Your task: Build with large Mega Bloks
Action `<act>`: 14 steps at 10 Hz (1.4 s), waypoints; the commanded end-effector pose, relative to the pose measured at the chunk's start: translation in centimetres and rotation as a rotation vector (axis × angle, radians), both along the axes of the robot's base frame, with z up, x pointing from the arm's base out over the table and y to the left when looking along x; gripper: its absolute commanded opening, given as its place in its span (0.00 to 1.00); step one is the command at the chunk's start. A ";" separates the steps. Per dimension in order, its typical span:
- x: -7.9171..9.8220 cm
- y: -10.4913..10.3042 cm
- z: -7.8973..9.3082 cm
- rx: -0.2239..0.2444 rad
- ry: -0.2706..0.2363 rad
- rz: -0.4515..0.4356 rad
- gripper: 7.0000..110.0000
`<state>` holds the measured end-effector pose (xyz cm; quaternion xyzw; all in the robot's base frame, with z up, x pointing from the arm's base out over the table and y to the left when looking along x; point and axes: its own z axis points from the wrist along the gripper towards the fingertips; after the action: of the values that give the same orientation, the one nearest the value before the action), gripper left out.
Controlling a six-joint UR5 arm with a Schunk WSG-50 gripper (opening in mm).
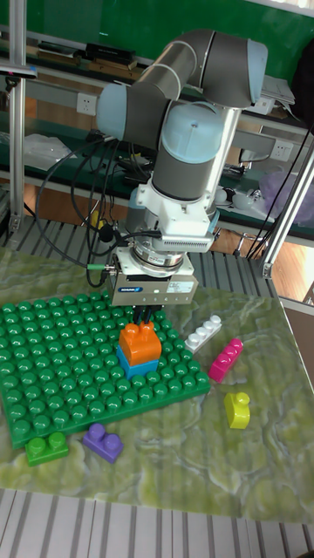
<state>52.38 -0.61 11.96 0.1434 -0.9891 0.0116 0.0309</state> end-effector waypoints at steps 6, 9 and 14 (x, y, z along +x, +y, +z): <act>0.0 0.3 -0.6 0.020 0.011 0.006 0.15; -0.1 0.2 -0.8 0.019 0.016 0.007 0.15; 0.0 0.4 -1.2 0.021 0.017 0.009 0.15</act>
<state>52.28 -0.66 10.85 0.1509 -0.9877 0.0063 0.0396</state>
